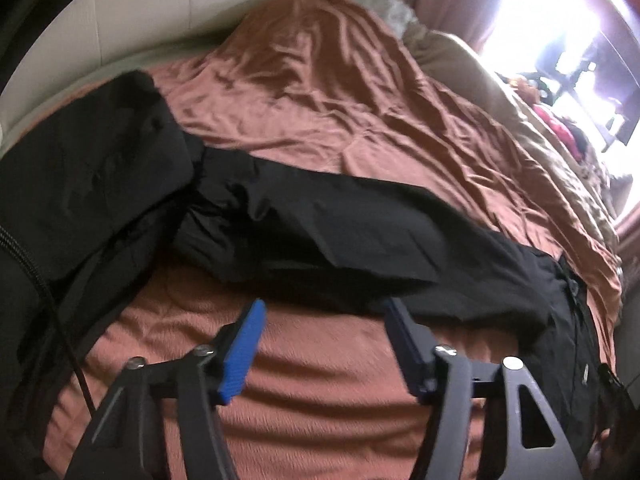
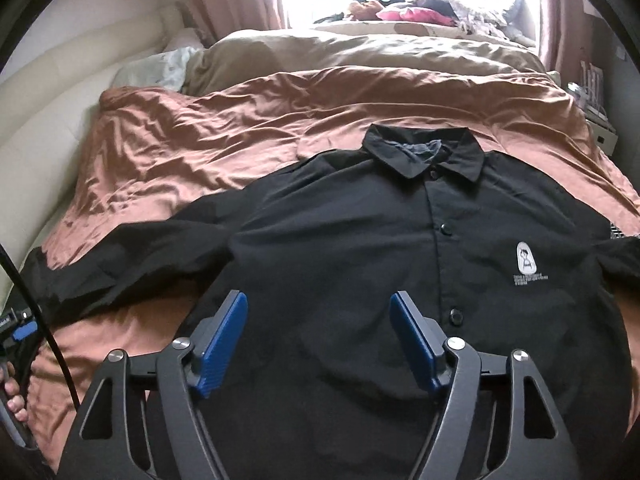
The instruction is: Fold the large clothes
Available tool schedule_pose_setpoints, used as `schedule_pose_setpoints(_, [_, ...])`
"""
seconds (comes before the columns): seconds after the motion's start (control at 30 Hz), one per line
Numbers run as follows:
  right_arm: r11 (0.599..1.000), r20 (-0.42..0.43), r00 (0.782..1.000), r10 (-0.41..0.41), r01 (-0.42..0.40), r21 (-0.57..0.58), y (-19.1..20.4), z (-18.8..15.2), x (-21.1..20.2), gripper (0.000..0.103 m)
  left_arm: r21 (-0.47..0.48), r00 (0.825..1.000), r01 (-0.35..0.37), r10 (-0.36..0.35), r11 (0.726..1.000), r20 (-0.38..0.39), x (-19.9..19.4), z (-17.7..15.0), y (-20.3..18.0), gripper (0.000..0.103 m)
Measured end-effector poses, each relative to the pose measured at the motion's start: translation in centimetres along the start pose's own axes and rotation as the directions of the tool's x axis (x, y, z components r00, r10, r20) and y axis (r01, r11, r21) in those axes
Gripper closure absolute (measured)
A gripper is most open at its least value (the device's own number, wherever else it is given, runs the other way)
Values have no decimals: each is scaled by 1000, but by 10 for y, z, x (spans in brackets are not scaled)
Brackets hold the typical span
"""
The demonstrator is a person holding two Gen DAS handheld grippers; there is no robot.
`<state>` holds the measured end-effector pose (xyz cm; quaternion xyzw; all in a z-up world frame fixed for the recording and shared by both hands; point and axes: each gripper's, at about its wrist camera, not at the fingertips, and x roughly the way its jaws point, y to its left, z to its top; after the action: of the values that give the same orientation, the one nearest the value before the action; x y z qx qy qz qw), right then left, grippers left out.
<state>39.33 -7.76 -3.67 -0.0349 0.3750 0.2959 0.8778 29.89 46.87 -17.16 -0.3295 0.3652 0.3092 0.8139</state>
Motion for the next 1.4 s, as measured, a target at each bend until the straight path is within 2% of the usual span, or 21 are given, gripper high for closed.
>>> schedule_pose_setpoints(0.27, [1000,18,1000,19,-19,6,9,18,24,31,-72,994,-60,52,996,-101,39,10,15,47])
schedule_pose_setpoints(0.37, [1000,14,1000,27,-28,7,7,20,32,31,-123,989,-54,36,991,-144,50,7,16,47])
schedule_pose_setpoints(0.47, [999,2,999,35,-35,15,4,18,40,31,-137,988,-78,58,988,-145,58,6,14,45])
schedule_pose_setpoints(0.63, [999,-24,999,34,-34,17,5,17,52,31,-143,987,-136,121,980,-104,72,19,11,45])
schedule_pose_setpoints(0.67, [999,-25,999,34,-34,16,6,17,54,31,-148,987,-144,131,978,-97,73,21,10,48])
schedule_pose_setpoints(0.7, [999,-23,999,37,-37,14,7,17,56,33,-157,987,-146,134,977,-85,73,24,9,66])
schedule_pose_setpoints(0.73, [999,-20,999,48,-48,11,8,18,58,38,-167,991,-127,117,978,-69,71,28,8,82])
schedule_pose_setpoints(0.77, [998,-23,997,68,-68,6,8,19,61,54,-170,993,-111,101,979,-67,70,30,7,98])
schedule_pose_setpoints(0.8, [995,-40,994,100,-100,1,10,20,67,65,-165,994,-101,94,981,-50,65,35,4,99])
schedule_pose_setpoints(0.9, [980,-76,978,195,-191,58,6,24,83,77,-116,995,-91,94,989,17,46,48,-11,100])
schedule_pose_setpoints(1.03, [964,-124,960,250,-235,125,4,27,107,79,-66,994,-14,21,998,104,12,74,-38,100])
schedule_pose_setpoints(1.13, [941,-149,939,310,-280,193,5,29,125,79,-20,987,38,-34,999,158,-12,93,-65,100])
schedule_pose_setpoints(1.27, [922,-173,920,352,-309,232,12,33,148,79,64,970,91,-103,994,219,-45,110,-105,100])
schedule_pose_setpoints(1.4, [922,-222,909,353,-298,248,19,29,176,79,144,948,155,-189,977,255,-74,121,-144,101])
